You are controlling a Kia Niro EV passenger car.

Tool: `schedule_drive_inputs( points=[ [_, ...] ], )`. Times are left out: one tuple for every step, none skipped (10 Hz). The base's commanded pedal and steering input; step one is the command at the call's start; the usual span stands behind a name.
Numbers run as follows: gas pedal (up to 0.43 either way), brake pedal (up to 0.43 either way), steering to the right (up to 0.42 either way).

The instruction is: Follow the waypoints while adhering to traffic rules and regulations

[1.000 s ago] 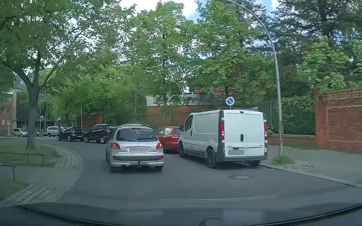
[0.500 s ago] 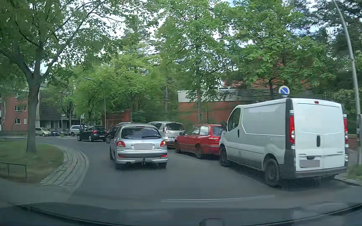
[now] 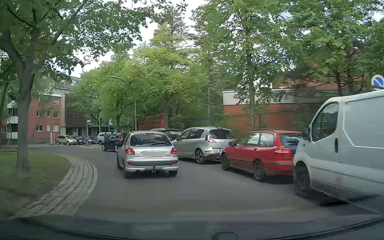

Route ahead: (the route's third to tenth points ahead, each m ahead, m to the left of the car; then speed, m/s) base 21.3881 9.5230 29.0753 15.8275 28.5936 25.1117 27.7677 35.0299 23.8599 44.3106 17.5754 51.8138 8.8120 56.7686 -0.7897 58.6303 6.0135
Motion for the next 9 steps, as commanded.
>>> schedule_drive_inputs(
  points=[
    [0.079,0.018,-0.160],
    [0.110,0.018,-0.158],
    [0.138,0.018,-0.158],
    [0.150,0.018,-0.157],
    [0.150,0.018,-0.156],
    [0.150,0.018,-0.155],
    [0.150,0.018,-0.154],
    [0.150,0.018,-0.155],
    [0.130,0.018,-0.160]
  ],
)
